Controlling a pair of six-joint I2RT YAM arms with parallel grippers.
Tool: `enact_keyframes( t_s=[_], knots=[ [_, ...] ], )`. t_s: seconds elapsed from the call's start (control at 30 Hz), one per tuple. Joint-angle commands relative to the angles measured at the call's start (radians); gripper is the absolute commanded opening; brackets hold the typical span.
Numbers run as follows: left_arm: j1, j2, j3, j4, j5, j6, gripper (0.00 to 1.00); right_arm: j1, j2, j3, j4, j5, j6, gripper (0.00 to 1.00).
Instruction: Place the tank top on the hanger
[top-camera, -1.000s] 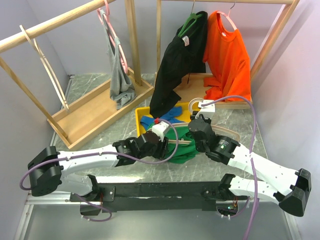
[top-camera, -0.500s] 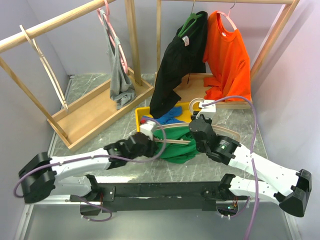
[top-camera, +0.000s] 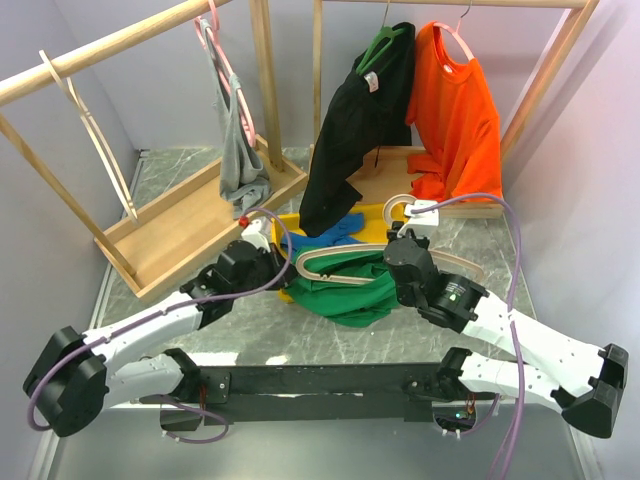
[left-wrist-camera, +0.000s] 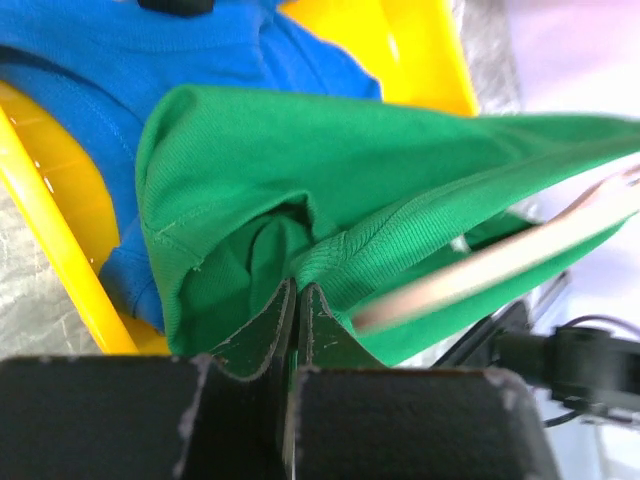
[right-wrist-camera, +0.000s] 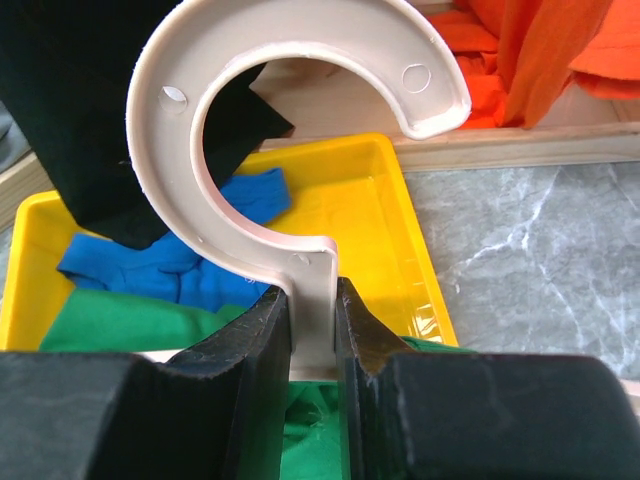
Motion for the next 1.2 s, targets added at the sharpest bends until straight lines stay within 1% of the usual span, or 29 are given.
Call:
enact_keyframes(
  t_s=[0.0,0.07,0.37,0.53,0.63,0.8,1.0,1.03,1.17],
  knots=[
    [0.042,-0.070,0.033,0.015,0.052,-0.061,0.01,0.004,-0.031,0.005,0.036,0.084,-0.029,0.00],
    [0.059,-0.085,0.040,-0.006,0.053,-0.064,0.01,0.004,-0.037,-0.012,0.051,0.090,-0.043,0.00],
    [0.062,-0.174,0.088,-0.063,0.076,-0.038,0.01,0.004,-0.003,0.003,0.056,0.150,-0.056,0.00],
    [0.062,-0.211,0.106,-0.046,0.099,-0.046,0.02,0.003,0.009,0.009,0.076,0.151,-0.069,0.00],
    [0.062,-0.207,0.131,-0.028,0.119,-0.056,0.03,0.004,0.020,0.021,0.077,0.136,-0.060,0.00],
    [0.062,-0.187,0.175,0.004,0.145,-0.079,0.04,0.009,-0.003,0.034,0.123,0.056,-0.067,0.00],
    [0.062,-0.176,0.200,0.090,0.148,-0.138,0.09,0.017,-0.025,0.032,0.171,0.004,-0.067,0.00],
    [0.062,-0.170,0.206,0.087,0.141,-0.145,0.11,0.014,-0.028,0.035,0.173,-0.004,-0.061,0.00],
    [0.062,-0.145,0.253,0.038,0.129,-0.123,0.12,0.018,-0.068,0.034,0.191,-0.008,-0.063,0.00]
  ],
)
